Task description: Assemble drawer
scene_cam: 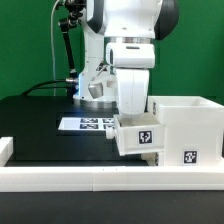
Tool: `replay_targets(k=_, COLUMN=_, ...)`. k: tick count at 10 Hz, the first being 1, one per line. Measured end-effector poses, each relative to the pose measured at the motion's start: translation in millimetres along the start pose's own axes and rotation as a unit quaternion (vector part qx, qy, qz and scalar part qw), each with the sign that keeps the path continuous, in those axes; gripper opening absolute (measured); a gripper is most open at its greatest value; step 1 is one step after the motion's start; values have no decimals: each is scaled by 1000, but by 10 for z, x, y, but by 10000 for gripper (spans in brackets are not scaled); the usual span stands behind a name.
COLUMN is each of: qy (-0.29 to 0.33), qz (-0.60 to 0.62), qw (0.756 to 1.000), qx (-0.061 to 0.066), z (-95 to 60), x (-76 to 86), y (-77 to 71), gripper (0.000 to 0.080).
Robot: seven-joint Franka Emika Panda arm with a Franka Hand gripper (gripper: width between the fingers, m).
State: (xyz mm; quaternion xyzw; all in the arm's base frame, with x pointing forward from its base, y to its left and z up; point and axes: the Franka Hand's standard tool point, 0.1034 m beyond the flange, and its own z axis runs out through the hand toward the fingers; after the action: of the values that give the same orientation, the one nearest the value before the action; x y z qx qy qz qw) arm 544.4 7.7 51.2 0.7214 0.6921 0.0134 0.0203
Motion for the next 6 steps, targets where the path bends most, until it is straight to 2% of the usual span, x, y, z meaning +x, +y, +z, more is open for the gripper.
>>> replay_targets(k=1, qy=1, qz=3, qw=1000, qx=0, z=2, x=-5, y=-2, gripper=42)
replay_targets(k=3, qy=1, qz=6, qw=1000, qx=-1, z=-9, x=-28, y=6, gripper=390)
replay_targets(k=4, qy=0, qz=7, qw=1000, qx=-1, z=-23, x=-37, y=10, gripper=534)
replay_targets(k=5, qy=-1, qz=8, qw=1000, qx=0, z=-47, x=-50, y=10, gripper=534)
replay_targets(k=6, qy=-4, qz=9, qw=1000, qx=5, z=-86, x=-48, y=2, gripper=625)
